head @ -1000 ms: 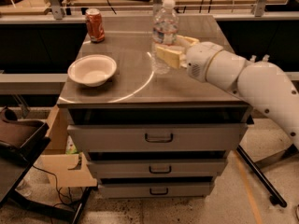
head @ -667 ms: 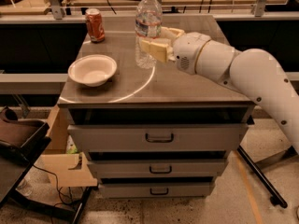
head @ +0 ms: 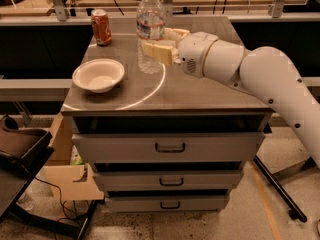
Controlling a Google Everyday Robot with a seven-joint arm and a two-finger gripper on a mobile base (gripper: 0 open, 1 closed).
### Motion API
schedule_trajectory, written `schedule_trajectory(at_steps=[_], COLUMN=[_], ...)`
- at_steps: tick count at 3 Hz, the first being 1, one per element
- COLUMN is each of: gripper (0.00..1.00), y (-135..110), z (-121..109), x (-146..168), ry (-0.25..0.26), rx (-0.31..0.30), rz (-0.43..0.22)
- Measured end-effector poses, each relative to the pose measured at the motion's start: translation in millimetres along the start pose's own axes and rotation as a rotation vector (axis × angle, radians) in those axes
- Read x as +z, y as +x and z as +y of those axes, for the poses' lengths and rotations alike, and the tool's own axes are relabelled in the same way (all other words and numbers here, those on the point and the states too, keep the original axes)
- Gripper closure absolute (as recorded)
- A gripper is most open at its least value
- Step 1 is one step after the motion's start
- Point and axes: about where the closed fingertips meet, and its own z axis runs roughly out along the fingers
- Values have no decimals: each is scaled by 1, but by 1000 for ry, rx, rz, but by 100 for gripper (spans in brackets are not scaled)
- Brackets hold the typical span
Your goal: Move water bottle near paper bowl
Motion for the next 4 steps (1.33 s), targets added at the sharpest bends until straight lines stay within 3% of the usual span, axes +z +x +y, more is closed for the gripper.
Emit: schedule_trajectory(at_steps=[4], gripper=[100], y=[46], z=[1], x=[3], ry=[6], rx=[11], rz=[83])
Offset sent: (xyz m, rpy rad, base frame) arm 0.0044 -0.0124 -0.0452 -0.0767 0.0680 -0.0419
